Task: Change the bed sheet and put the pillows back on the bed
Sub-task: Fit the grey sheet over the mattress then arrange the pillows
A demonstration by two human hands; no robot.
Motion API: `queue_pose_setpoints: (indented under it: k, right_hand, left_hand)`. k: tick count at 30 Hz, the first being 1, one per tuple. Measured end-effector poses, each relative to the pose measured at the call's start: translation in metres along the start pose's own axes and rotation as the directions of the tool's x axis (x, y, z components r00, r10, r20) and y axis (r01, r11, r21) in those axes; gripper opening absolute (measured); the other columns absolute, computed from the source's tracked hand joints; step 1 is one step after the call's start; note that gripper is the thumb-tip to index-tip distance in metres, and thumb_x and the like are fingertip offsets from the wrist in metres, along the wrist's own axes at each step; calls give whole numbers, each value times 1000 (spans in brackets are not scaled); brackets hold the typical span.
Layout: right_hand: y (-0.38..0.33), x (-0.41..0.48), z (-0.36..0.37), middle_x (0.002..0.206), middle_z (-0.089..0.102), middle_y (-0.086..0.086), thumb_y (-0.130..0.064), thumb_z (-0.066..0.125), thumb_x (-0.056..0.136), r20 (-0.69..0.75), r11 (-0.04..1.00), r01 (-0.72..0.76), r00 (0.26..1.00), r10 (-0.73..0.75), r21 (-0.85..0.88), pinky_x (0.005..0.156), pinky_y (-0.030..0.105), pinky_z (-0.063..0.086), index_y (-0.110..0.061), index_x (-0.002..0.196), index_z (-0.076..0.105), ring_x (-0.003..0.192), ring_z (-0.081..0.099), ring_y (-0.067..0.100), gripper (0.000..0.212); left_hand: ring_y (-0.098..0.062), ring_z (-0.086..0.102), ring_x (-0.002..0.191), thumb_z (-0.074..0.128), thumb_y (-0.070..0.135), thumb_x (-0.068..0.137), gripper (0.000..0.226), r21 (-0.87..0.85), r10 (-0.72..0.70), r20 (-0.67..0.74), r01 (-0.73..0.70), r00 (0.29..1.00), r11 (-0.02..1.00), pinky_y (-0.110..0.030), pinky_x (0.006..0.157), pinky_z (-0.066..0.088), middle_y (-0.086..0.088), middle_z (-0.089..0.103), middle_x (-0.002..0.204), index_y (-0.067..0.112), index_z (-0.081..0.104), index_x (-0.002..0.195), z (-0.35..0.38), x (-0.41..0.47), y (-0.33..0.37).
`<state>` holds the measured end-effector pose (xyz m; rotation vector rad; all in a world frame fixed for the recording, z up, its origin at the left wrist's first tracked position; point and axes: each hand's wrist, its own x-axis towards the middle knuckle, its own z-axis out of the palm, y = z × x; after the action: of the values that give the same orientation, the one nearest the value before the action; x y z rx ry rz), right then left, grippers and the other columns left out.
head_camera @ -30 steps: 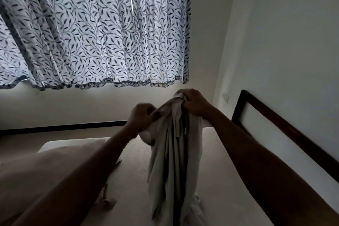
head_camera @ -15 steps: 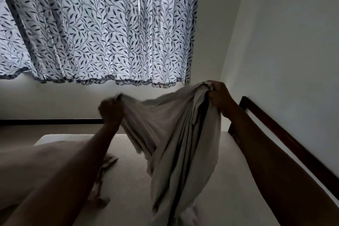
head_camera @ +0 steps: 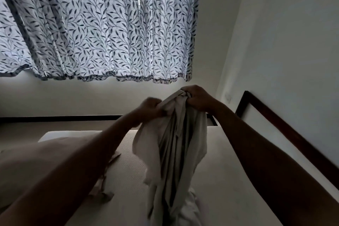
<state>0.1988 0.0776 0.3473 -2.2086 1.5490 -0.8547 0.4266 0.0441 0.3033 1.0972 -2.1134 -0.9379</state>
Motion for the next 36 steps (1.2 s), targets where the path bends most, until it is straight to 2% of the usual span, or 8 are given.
queue_pose_setpoints:
  k: [5, 9, 16, 20, 24, 27, 29, 36]
  right_hand:
    - [9, -2, -15, 106, 75, 8, -25, 47, 74, -145, 994, -103, 984, 107, 39, 82, 29, 47, -8, 108, 74, 100, 66, 20, 47]
    - [23, -4, -21, 110, 73, 9, -14, 58, 86, -98, 983, -179, 979, 181, 27, 83, 28, 44, -10, 112, 74, 106, 64, 24, 30]
    - [11, 6, -4, 103, 75, 7, -9, 53, 78, -88, 992, -66, 993, 76, 109, 92, 48, 54, -11, 104, 74, 99, 69, 26, 34]
    - [-27, 24, -28, 96, 72, 8, 3, 49, 93, -285, 894, 76, 957, 59, 442, 68, 30, 56, -18, 100, 72, 84, 69, 18, 32]
    - [-31, 29, -35, 95, 71, 5, 2, 51, 96, -281, 820, 97, 956, 81, 564, 76, 29, 55, -16, 98, 70, 88, 67, 17, 26]
    - [-7, 18, -14, 105, 73, 17, -23, 49, 80, 12, 997, -68, 998, 68, 20, 86, 32, 48, -1, 106, 73, 101, 66, 26, 41]
    - [15, 2, -2, 118, 70, 22, -27, 45, 63, 173, 968, -87, 976, 130, -233, 85, 30, 43, 2, 117, 70, 113, 65, 33, 66]
    - [58, -21, 1, 112, 75, 9, -9, 59, 79, 27, 955, -297, 954, 297, -19, 88, 30, 45, -17, 113, 76, 110, 65, 26, 38]
  left_hand:
    - [-23, 69, 82, 57, 36, 78, 32, 354, -315, -56, 314, 947, 881, -34, 64, 42, -7, 65, 70, 6, 67, 71, 6, -35, -83]
    - [-38, 69, 97, 59, 22, 89, 34, 179, -282, -398, 376, 873, 909, -40, 75, 47, -34, 70, 97, -8, 75, 94, -29, -32, -77]
    - [-17, 60, 77, 53, 19, 74, 28, -100, 53, -564, -132, 824, 986, -44, 65, 51, -24, 70, 75, -2, 72, 74, -50, -8, 36]
    - [-25, 67, 79, 49, -1, 82, 21, -513, -6, -659, -444, 752, 735, -38, 67, 57, -18, 72, 80, -8, 68, 83, -69, 14, 98]
    - [-19, 56, 76, 65, 21, 84, 21, -261, -43, -492, -99, 870, 960, -35, 61, 43, -8, 61, 67, 14, 60, 65, -55, 33, 71]
    - [-13, 53, 75, 53, 39, 69, 32, 131, -12, -197, 39, 980, 991, -37, 63, 43, -11, 63, 64, 11, 62, 59, -22, 17, 14]
    - [-12, 61, 79, 50, 30, 65, 25, 130, -46, -203, 74, 978, 989, -34, 66, 46, -15, 71, 72, 12, 68, 63, -20, 11, -17]
    - [-13, 56, 70, 43, 25, 65, 30, 58, -175, -345, 207, 922, 977, -30, 64, 40, -4, 65, 66, 12, 70, 66, -48, -10, -45]
